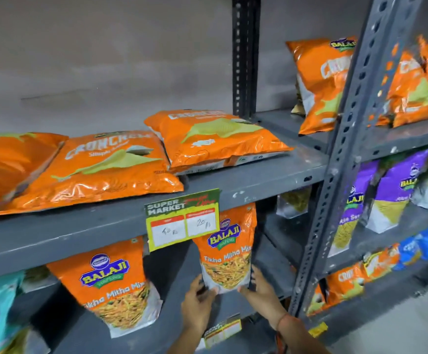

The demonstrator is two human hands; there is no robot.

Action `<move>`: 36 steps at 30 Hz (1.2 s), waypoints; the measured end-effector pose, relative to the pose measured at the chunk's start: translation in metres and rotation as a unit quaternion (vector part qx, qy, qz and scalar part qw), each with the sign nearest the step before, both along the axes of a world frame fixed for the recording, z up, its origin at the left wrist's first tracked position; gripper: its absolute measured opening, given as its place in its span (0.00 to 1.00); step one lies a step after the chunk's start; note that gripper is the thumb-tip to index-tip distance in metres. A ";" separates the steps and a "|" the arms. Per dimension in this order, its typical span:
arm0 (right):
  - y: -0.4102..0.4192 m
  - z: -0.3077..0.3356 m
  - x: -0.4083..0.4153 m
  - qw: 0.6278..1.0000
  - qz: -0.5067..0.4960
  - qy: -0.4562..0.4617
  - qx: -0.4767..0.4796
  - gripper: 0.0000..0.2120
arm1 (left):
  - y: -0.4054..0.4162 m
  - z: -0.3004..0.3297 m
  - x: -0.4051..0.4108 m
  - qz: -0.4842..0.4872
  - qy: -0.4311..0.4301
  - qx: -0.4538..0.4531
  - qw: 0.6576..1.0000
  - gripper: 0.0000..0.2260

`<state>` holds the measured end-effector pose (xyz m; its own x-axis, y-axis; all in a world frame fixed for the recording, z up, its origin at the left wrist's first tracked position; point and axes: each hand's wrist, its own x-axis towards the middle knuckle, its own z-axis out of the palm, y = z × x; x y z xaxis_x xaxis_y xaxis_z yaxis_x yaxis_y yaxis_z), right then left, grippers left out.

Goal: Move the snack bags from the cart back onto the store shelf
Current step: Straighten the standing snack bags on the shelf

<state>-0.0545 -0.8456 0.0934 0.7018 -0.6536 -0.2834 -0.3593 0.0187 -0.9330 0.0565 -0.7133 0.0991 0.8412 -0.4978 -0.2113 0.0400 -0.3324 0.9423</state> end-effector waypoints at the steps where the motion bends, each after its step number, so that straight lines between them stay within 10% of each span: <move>1: -0.004 -0.002 0.001 1.000 0.004 0.002 0.001 0.32 | -0.002 -0.002 -0.001 0.006 -0.004 0.004 1.000 0.22; 7: -0.019 -0.010 0.000 1.000 0.004 -0.003 -0.008 0.23 | -0.012 -0.007 -0.006 0.014 0.014 -0.017 1.000 0.24; 14: -0.004 -0.016 -0.004 0.995 -0.098 -0.031 -0.014 0.41 | 0.006 -0.007 -0.012 0.012 0.039 -0.052 0.998 0.30; 23: 0.122 -0.004 0.017 0.955 -0.290 -0.043 -0.047 0.30 | 0.162 0.003 -0.009 0.069 0.019 -0.084 0.994 0.27; 36: 0.480 0.005 0.151 0.991 0.064 -0.107 -0.039 0.25 | 0.529 0.034 0.066 0.296 -0.051 -0.074 0.951 0.20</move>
